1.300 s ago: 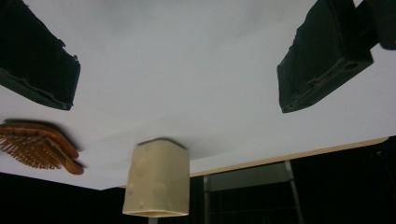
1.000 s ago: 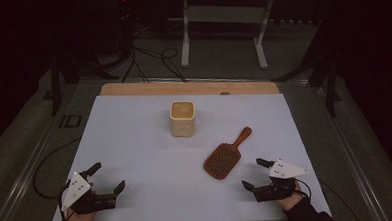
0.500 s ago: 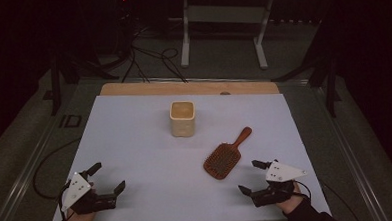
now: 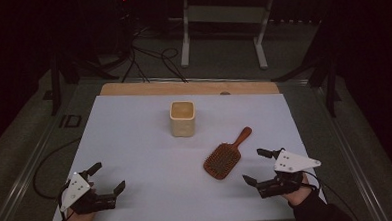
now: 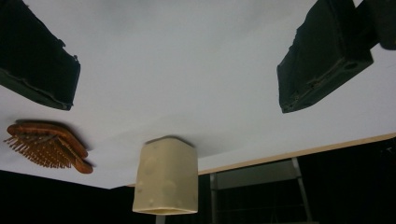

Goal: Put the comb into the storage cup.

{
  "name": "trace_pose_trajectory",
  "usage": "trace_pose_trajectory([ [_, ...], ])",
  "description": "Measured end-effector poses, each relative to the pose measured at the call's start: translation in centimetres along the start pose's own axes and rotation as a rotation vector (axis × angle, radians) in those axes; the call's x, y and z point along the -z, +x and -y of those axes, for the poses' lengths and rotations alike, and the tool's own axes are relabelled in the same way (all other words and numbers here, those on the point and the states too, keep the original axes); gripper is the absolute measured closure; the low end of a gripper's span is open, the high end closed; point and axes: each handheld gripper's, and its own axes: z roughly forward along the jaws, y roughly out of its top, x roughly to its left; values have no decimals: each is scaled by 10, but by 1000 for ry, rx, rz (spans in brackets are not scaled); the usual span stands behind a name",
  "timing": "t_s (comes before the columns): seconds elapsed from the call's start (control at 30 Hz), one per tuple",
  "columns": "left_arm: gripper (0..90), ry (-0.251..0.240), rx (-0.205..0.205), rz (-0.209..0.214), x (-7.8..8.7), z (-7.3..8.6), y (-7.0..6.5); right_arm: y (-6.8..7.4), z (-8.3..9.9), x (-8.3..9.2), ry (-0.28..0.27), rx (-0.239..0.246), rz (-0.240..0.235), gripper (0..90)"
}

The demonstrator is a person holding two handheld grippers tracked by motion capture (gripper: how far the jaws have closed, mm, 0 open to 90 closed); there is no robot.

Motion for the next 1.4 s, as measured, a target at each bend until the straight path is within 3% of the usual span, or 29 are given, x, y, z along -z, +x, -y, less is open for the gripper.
trace_pose_trajectory([
  [0.27, 1, -5, 5, 0, 1, 0, 1, -15, -23, 0, -23, 34, 21, 87],
  [0.57, 2, -4, 4, 0, 1, 0, 1, -31, -31, -7, -17, 31, 31, 87],
  [0.97, 1, -9, 2, 2, 1, 0, 1, -64, -44, -38, 17, 23, 47, 88],
  [1.4, 2, -8, 0, 1, 2, 0, 1, -96, -37, -73, 77, -15, 59, 89],
])
